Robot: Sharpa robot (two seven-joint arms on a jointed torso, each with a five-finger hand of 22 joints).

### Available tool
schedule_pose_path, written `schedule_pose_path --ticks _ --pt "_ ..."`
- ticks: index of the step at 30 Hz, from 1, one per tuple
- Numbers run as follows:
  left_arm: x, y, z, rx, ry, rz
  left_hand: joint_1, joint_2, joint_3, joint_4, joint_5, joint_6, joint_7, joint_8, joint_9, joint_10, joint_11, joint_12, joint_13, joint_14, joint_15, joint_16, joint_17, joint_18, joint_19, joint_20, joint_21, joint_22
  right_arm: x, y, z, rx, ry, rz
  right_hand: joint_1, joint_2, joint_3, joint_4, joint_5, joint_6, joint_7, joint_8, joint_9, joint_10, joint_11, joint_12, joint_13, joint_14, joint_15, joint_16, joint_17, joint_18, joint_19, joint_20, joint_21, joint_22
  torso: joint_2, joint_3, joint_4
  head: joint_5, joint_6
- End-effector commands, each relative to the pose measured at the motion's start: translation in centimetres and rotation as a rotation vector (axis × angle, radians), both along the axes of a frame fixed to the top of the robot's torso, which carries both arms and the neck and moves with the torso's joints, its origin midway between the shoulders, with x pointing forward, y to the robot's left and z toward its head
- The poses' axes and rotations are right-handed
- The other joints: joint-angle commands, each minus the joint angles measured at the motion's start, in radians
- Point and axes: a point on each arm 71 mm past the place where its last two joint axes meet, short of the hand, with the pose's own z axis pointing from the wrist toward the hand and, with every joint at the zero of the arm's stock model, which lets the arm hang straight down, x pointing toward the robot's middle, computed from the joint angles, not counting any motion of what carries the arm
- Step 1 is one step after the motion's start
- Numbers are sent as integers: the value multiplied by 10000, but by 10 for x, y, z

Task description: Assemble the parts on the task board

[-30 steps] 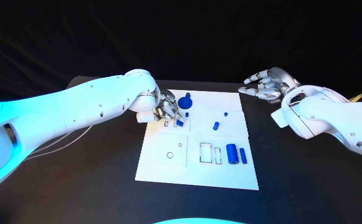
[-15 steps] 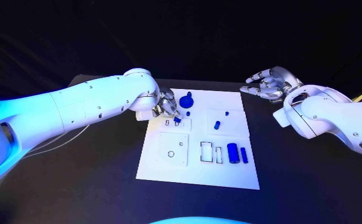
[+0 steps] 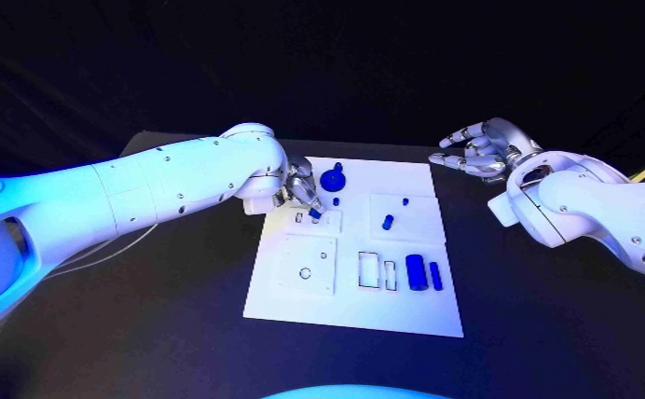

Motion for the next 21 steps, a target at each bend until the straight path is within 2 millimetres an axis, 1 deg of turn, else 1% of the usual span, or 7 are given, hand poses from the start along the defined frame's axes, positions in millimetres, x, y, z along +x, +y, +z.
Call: schedule_pose_path --ticks 1,10,21 --pt "-2 -3 -1 53 74 -147 78 159 1990 -437 480 725 -375 303 1295 481 -185 -107 161 1117 -118 201 2758 -114 320 -25 188 186 0 1 0 -15 -11 45 -365 80 -10 3 47 -35 3 163 -47 -239 -3 -129 -50 901 -93 -64 1856 35 429 -65 -52 1710 0 3 1 11 -28" --pt "-3 -4 -4 215 246 -287 49 158 2015 -452 482 741 -380 302 1306 475 -190 -130 126 1112 -122 193 2745 -114 320 -29 187 183 0 1 -1 -28 15 63 -365 80 -10 3 47 -35 3 163 -47 -239 -3 -129 -50 901 -93 -64 1856 35 429 -65 -52 1710 -7 6 -3 27 -68" --pt "-3 -3 -6 402 237 -361 29 150 2028 -463 482 747 -382 302 1315 457 -192 -160 81 1108 -124 187 2733 -113 318 -31 184 178 0 2 -1 -45 67 105 -365 80 -10 3 47 -35 3 163 -47 -239 -3 -129 -50 901 -93 -64 1856 35 429 -65 -52 1710 -2 0 -7 31 -68"
